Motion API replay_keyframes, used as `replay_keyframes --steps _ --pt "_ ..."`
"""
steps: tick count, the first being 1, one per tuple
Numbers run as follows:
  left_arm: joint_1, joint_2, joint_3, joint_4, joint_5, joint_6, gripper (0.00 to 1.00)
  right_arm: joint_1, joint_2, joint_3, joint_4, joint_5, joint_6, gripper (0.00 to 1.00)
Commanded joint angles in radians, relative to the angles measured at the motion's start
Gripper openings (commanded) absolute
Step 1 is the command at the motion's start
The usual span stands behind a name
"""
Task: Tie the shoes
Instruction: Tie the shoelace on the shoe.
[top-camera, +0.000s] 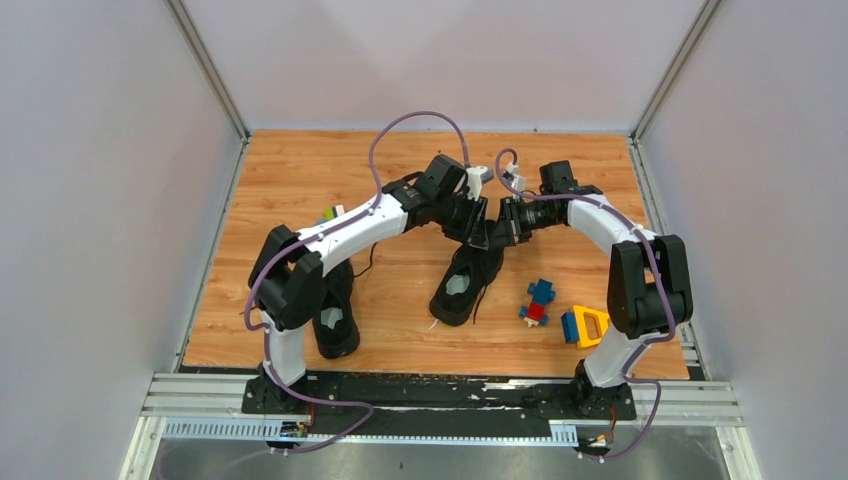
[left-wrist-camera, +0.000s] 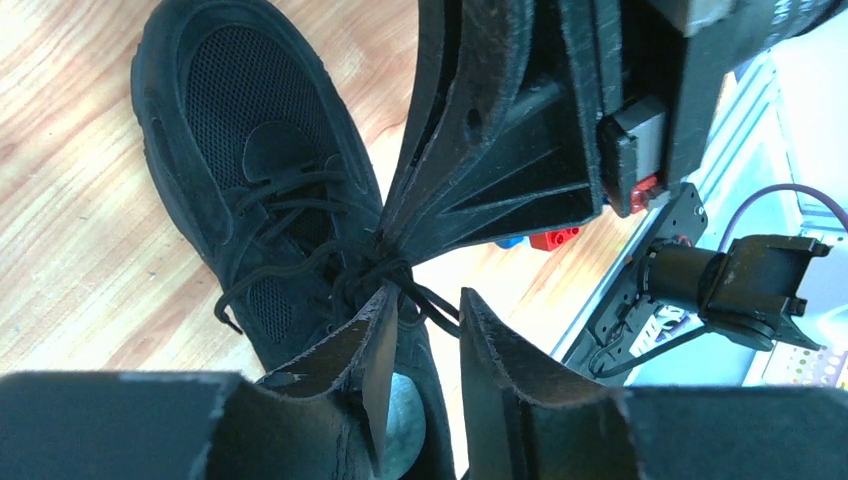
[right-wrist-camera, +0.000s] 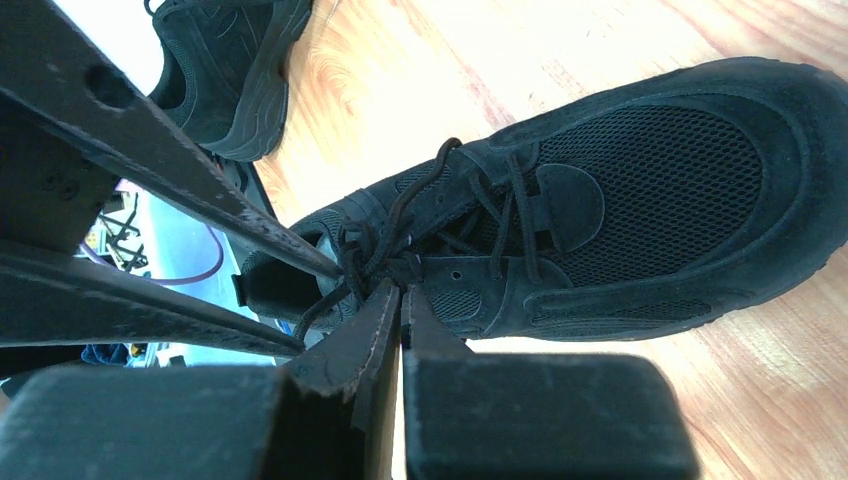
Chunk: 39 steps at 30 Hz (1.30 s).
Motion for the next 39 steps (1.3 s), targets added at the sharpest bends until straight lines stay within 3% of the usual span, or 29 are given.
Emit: replay_keyframes --steps 1,6,11,13,27,39 --pt "-0.010 0.022 0.034 0.012 0.002 -0.017 0.36 0.000 -0.017 0.041 0.017 0.007 0.017 0.00" --pt "-0.010 0.011 0.020 0.019 0.003 -0.002 0.31 -0.002 -0.015 0.041 0.019 0.008 0.022 0.00" --pt "-0.008 -0.018 0.019 0.010 -0.033 0.034 0.05 -0.005 -0.025 0.031 0.018 0.012 0.017 0.00" --pt "-0.004 -0.038 0.019 -0.001 -0.048 0.056 0.00 -0.010 -0.035 0.025 0.017 0.015 0.013 0.00" --pt "0.105 -0.172 -0.165 -0.036 -0.107 0.230 0.00 -0.059 -0.165 -0.070 -0.081 0.034 -0.102 0.00" --pt "0.155 -0.150 -0.249 -0.034 -0.187 0.339 0.00 -0.068 -0.239 -0.147 -0.121 0.067 -0.160 0.00"
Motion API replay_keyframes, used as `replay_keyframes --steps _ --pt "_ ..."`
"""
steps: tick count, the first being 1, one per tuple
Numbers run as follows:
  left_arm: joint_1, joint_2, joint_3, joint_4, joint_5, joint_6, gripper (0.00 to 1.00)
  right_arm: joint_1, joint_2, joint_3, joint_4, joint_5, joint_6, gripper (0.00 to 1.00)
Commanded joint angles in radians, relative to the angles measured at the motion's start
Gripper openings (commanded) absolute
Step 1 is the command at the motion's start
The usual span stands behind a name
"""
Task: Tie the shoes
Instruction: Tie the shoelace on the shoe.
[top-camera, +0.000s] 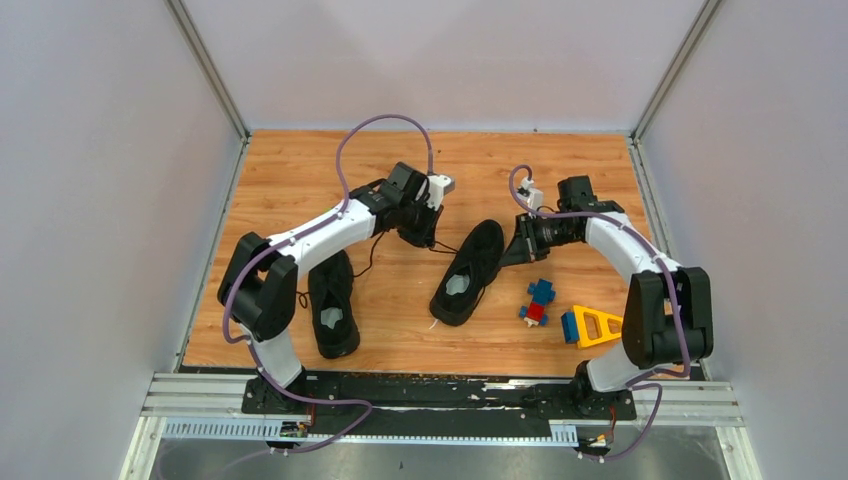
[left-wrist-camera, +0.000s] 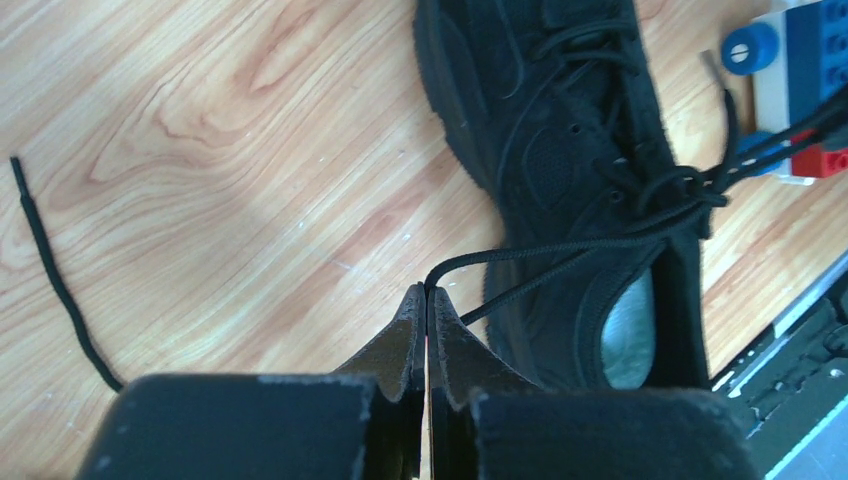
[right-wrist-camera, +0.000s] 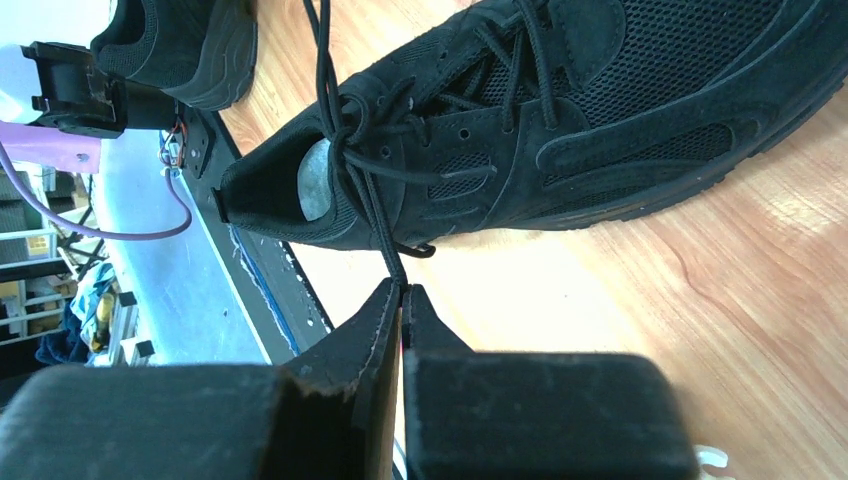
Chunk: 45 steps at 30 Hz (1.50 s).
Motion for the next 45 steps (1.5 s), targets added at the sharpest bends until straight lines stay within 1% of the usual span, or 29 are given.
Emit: replay_keyframes --steps 1,6,9,11,19,24,30,32,36,42,45 --pt "0.026 -0.007 -0.021 0.010 -0.036 0.051 0.00 -0.016 -0.072 -0.010 -0.018 0.020 -0.051 0.00" --pt "0.040 0.002 -0.033 0.036 0.008 0.045 0.00 -0.019 -0.077 -0.018 -0.019 0.034 -0.057 0.00" --pt "0.040 0.017 -0.030 0.053 0.101 0.033 0.00 -0.019 -0.055 0.007 -0.020 0.042 -0.056 0.00" --pt "0.039 0.025 -0.029 0.057 0.123 0.027 0.00 -0.019 -0.046 0.026 -0.028 0.083 -0.076 0.00" --pt "0.039 0.048 -0.030 0.061 0.147 0.013 0.00 -0.019 -0.083 0.116 -0.061 0.318 -0.334 0.00" --pt "0.039 0.056 -0.022 0.066 0.157 0.004 0.00 -0.001 -0.085 0.135 -0.067 0.387 -0.418 0.00" --pt "0.039 0.062 -0.020 0.065 0.161 0.001 0.00 0.046 -0.116 0.078 -0.059 0.444 -0.497 0.00" --pt "0.039 0.061 -0.020 0.065 0.159 0.004 0.00 0.053 -0.122 0.063 -0.056 0.450 -0.502 0.00" --pt "0.039 0.061 -0.023 0.065 0.144 0.015 0.00 0.055 -0.119 0.041 -0.057 0.413 -0.460 0.00" --pt "0.040 0.060 -0.017 0.067 0.105 0.025 0.00 0.055 -0.063 -0.001 -0.054 0.315 -0.346 0.00" --pt "0.042 0.061 -0.014 0.061 0.090 0.029 0.00 0.057 -0.035 -0.023 -0.040 0.344 -0.325 0.00"
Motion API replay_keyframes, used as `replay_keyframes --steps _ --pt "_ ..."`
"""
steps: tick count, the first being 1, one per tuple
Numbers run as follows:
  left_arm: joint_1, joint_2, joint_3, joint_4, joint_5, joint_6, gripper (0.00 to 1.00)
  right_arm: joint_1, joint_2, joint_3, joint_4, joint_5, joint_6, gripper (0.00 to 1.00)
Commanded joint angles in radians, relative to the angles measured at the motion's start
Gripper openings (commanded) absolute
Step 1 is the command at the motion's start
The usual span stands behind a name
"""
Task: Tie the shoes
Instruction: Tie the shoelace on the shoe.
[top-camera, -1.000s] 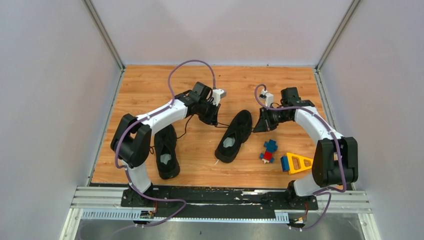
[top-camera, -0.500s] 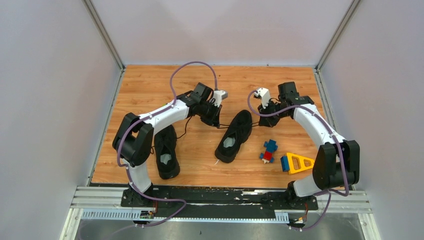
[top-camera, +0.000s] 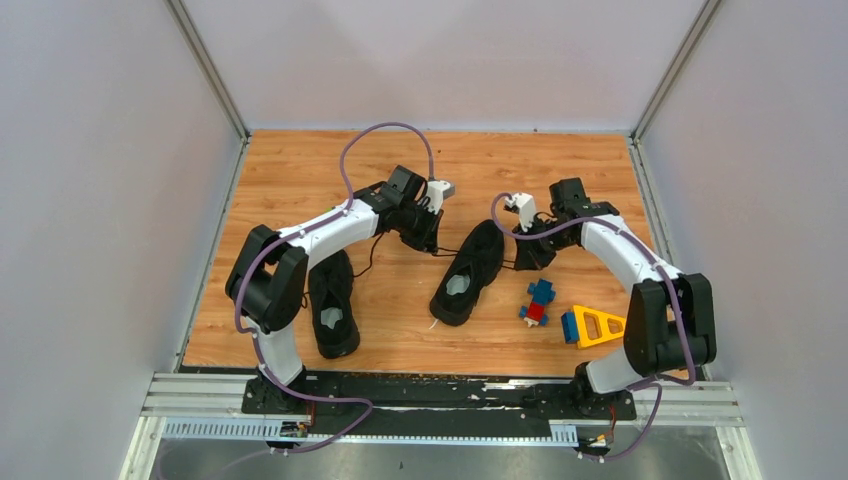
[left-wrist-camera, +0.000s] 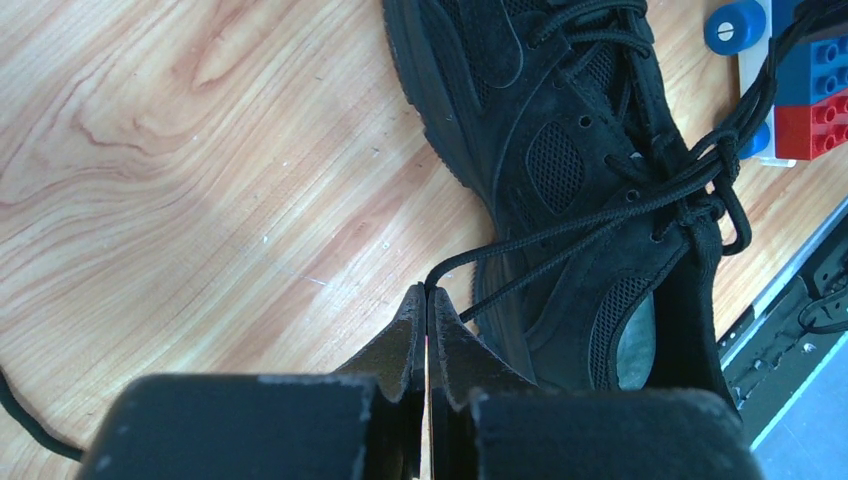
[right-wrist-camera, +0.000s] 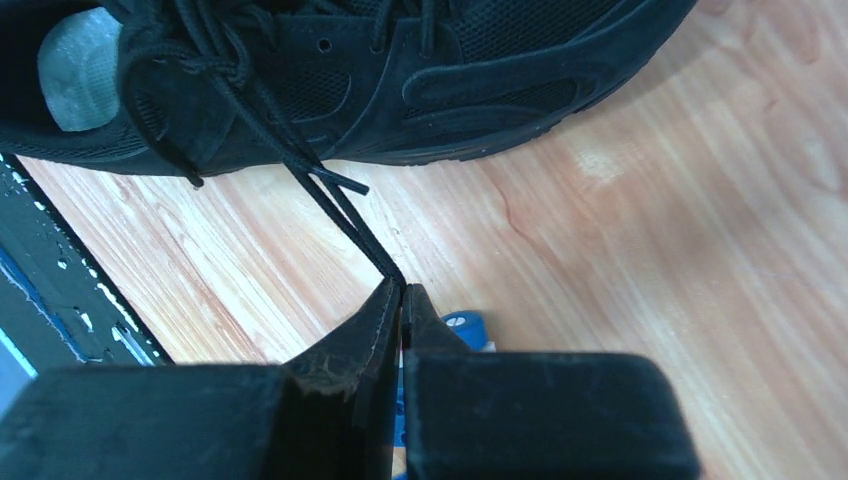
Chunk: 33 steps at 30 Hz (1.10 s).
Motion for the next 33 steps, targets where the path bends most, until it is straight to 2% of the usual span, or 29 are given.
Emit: replay_keyframes --steps 1,6,17,27,33 --pt "0.007 0.003 0.020 0.016 -0.029 0.017 0.00 0.003 0.031 -0.035 0.043 0.025 0.052 0.00" --pt "0.007 0.007 0.016 0.016 -0.038 0.021 0.00 0.008 0.015 -0.067 0.091 0.137 0.022 0.00" --pt "0.080 0.017 0.008 0.044 -0.146 0.075 0.00 0.009 -0.076 -0.053 0.007 0.035 0.055 0.00" --pt "0.111 0.013 -0.012 0.060 -0.176 0.089 0.00 0.002 -0.094 -0.075 -0.010 0.043 0.062 0.00" --pt "0.149 0.006 -0.037 0.077 -0.210 0.100 0.00 -0.059 -0.117 -0.069 0.013 0.036 0.085 0.00"
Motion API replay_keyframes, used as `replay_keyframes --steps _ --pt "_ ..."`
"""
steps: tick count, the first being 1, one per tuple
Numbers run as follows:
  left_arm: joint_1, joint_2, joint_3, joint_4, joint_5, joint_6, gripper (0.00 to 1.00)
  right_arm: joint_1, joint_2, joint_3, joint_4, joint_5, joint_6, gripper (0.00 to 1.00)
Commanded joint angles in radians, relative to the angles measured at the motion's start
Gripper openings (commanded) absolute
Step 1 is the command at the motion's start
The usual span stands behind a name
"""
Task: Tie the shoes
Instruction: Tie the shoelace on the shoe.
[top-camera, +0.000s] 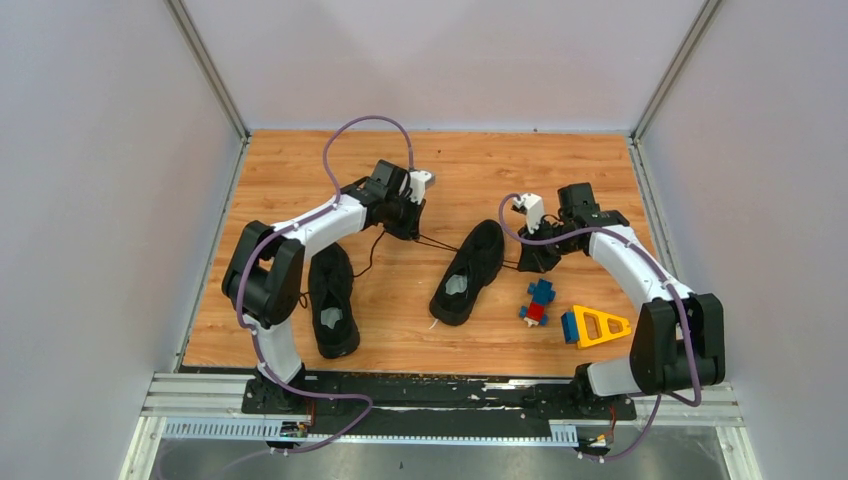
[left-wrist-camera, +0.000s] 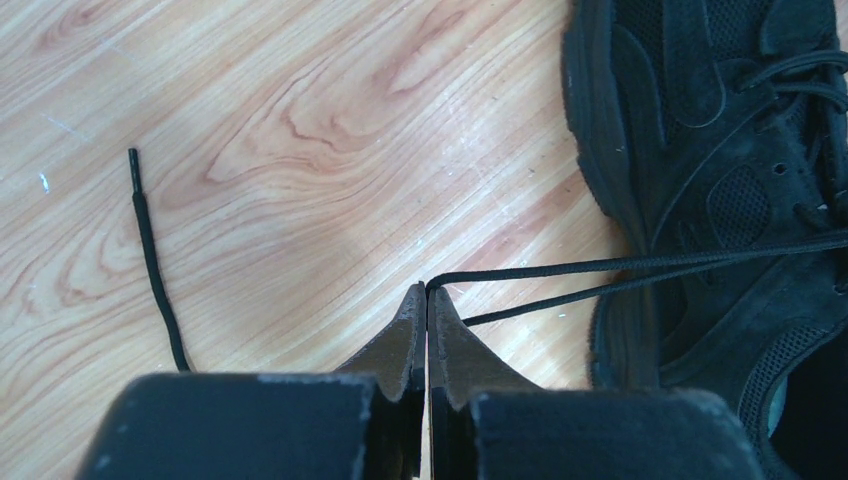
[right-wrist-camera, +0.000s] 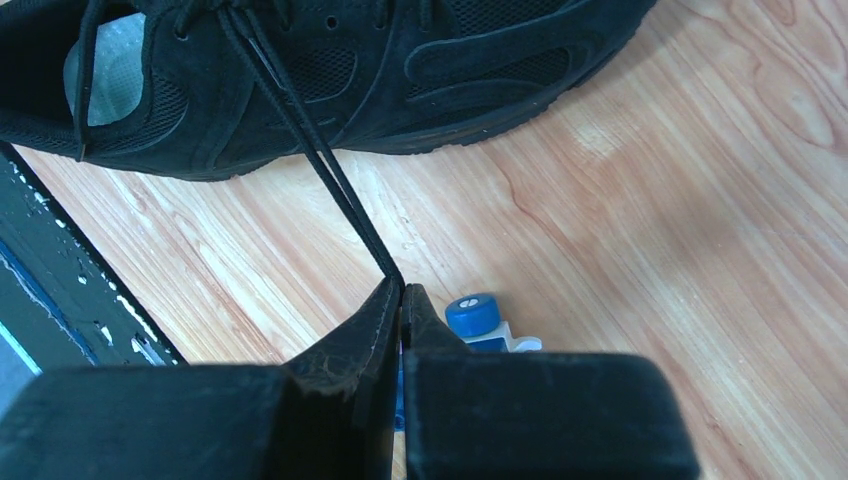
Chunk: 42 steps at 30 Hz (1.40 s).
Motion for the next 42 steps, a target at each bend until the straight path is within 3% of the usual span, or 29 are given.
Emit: replay_keyframes --steps 1,13,17,19,22,25,29,32,37,42 --pt "0.057 -0.007 -0.019 0.020 -0.104 0.048 0.00 -0.058 -0.039 0.000 -0.012 0.030 0.018 0.00" --pt "0.065 -0.004 -0.026 0.003 -0.061 0.020 0.00 -0.068 -0.009 -0.001 -0.008 -0.002 0.049 0.00" --pt "0.065 -0.011 -0.030 0.006 -0.107 0.034 0.00 -0.068 -0.002 -0.003 -0.002 0.003 0.059 0.00" --pt "0.065 -0.012 -0.030 0.013 -0.053 0.039 0.00 -0.068 -0.002 -0.003 -0.003 -0.039 0.055 0.00" --pt "0.061 -0.008 -0.039 0.040 0.137 0.031 0.00 -0.058 0.006 0.001 -0.014 -0.127 0.049 0.00" --pt "0.039 -0.008 -0.033 0.050 0.210 0.025 0.20 -0.042 0.045 0.013 -0.065 -0.186 0.031 0.16" --pt "0.036 -0.020 0.028 0.002 0.224 -0.004 0.34 -0.045 0.064 0.064 -0.119 -0.225 0.012 0.33" --pt "0.037 -0.091 0.034 0.020 0.181 -0.016 0.40 -0.047 0.058 0.122 -0.115 -0.265 0.039 0.37" --pt "0.038 -0.236 -0.062 0.055 0.192 -0.043 0.48 -0.044 0.111 0.199 -0.071 -0.359 0.154 0.33" --pt "0.032 -0.279 -0.171 -0.007 0.323 -0.116 0.46 -0.035 0.240 0.221 -0.012 -0.395 0.257 0.12"
